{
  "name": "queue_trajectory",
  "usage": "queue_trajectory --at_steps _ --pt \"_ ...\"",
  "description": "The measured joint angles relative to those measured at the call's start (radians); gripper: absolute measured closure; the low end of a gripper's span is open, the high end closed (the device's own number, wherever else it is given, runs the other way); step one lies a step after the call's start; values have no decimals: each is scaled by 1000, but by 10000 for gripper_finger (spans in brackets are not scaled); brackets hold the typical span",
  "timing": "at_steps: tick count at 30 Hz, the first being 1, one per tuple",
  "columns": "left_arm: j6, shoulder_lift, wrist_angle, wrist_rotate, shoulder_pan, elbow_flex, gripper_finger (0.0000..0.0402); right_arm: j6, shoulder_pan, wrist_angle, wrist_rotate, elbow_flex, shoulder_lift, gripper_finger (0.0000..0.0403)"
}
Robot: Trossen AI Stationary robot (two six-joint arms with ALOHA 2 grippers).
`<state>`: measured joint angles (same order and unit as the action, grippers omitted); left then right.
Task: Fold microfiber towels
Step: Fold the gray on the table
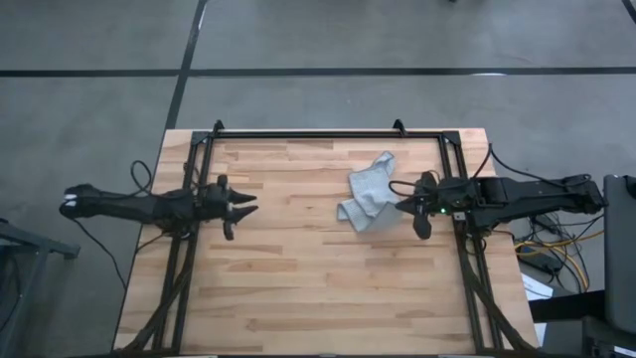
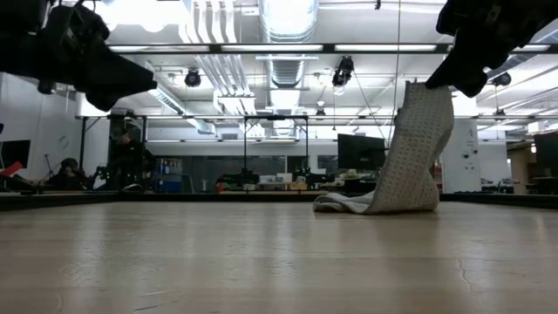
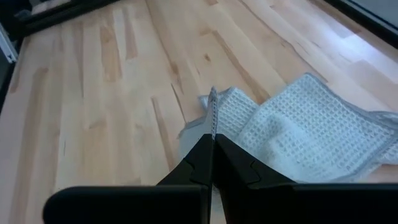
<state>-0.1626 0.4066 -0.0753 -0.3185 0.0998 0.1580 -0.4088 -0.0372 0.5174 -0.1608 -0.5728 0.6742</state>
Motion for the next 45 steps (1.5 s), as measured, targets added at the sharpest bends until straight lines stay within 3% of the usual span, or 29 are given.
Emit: queue_trajectory --at_steps 9,18,25,30,35,45 --pt "-113 307 -16 22 -15 135 261 43 0 -112 27 -8 38 394" --pt "-124 688 -24 23 -92 286 261 64 -5 -102 54 -10 25 394" --pt "-147 957 -91 118 -140 437 261 83 -5 -101 57 -9 15 394" --pt "-153 1088 -134 128 -180 572 261 120 -5 -101 57 -9 8 394" --pt "-168 1200 -133 270 -235 665 261 130 -5 -102 59 -9 -2 394" --pt "-123 1284 -154 461 -324 698 261 177 -6 -81 61 -9 -35 394"
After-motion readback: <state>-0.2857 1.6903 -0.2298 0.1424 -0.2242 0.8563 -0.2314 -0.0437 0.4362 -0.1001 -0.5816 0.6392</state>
